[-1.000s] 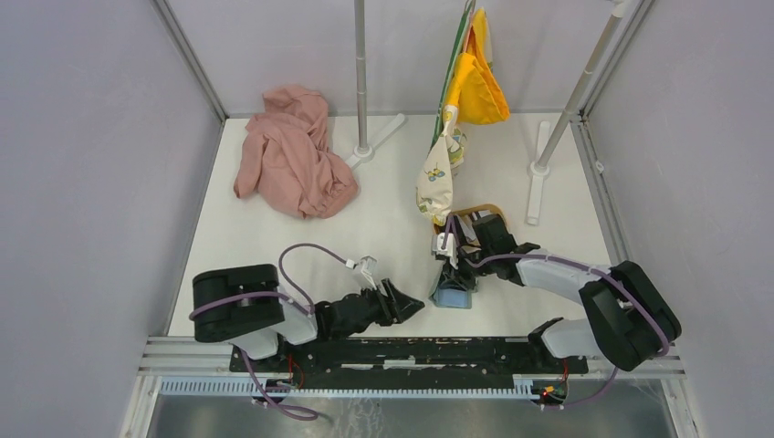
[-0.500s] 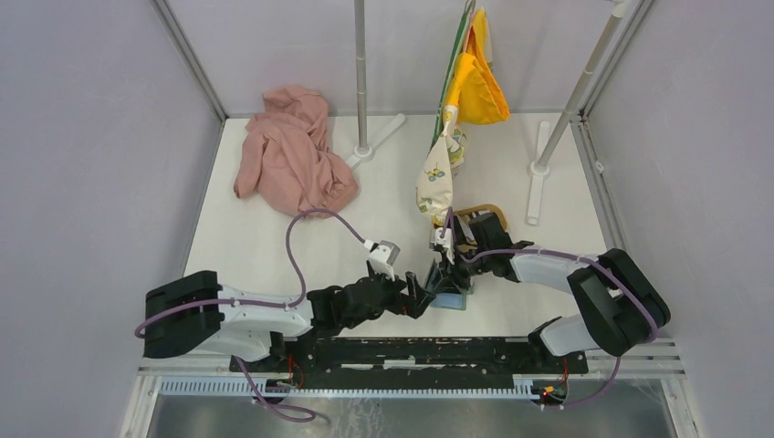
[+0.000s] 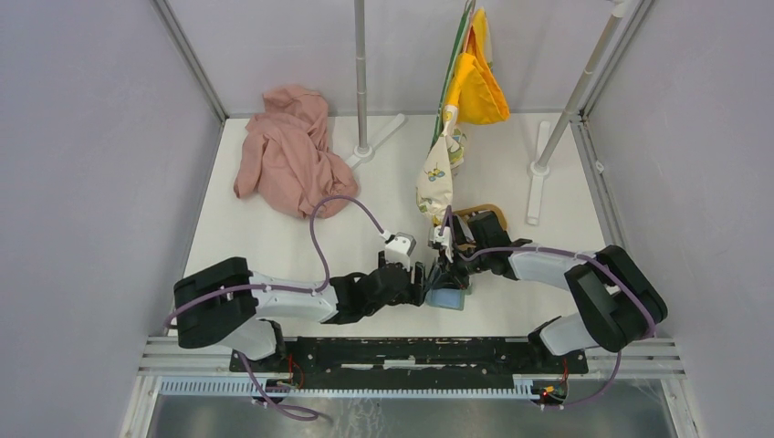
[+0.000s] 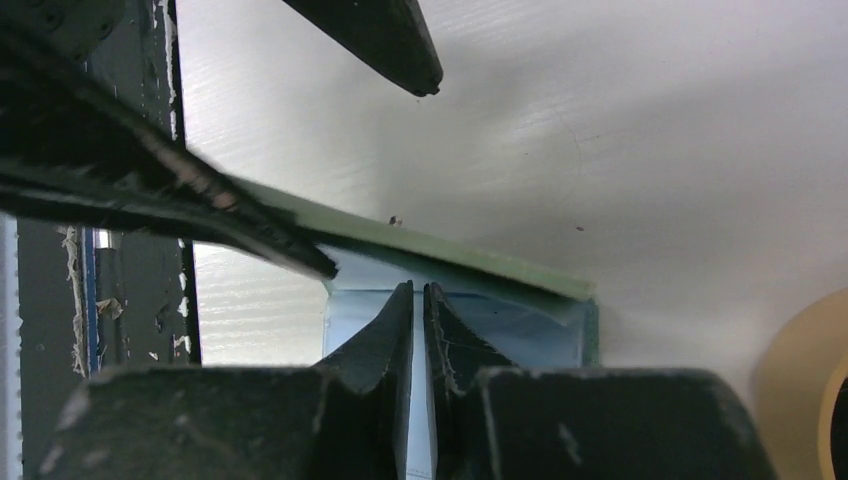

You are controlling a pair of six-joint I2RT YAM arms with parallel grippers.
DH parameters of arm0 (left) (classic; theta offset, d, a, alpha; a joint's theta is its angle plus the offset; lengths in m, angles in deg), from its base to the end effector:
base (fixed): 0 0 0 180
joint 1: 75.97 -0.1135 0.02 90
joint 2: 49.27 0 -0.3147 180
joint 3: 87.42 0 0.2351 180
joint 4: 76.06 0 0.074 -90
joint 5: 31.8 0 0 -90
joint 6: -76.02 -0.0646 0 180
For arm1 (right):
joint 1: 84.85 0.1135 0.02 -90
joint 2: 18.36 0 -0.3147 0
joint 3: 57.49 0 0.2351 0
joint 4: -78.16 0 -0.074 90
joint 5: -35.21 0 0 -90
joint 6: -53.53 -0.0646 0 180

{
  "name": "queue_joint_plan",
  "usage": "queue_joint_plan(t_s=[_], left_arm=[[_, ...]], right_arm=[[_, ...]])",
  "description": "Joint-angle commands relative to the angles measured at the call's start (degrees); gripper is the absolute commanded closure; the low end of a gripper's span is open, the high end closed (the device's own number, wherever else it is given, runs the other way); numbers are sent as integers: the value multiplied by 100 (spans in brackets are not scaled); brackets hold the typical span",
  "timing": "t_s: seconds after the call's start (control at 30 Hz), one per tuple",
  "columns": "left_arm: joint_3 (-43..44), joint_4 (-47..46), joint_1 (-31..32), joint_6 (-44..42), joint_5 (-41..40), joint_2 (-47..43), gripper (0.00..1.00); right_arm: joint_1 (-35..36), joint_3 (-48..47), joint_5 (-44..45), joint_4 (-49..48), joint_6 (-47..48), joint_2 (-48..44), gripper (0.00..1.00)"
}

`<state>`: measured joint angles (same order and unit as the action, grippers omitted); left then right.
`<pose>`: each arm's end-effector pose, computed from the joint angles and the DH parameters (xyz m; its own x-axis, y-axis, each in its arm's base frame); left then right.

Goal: Put the credit cards into the card holder
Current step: Open the card holder at the center of the board.

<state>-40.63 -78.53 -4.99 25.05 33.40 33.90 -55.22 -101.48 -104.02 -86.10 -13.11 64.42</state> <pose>0.1175 -0.2577 0.2125 -0.6102 0.0162 -0.7921 0.4641 0.8176 -0.3408 0.1767 0.1568 0.1838 -0.3704 -0.5086 -0.7773 -0.9278 0.1620 0.3361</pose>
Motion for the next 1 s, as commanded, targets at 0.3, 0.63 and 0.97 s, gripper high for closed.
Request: queue_joint_plan(t_s=[0.3,0.63,0.97], left_arm=[[-229,-430,-708,294,352,23,98],[-1700,-337,254,3015,-1889,-1520,98],[-1223,-42,616,3871,-2389,-810,98]], right_arm=[[-294,-638,-118,988,940,-224,84],[-474,-571,-288,1423,1723,-418,70],[-611,-611,-1399,1337,1359,-387,59]])
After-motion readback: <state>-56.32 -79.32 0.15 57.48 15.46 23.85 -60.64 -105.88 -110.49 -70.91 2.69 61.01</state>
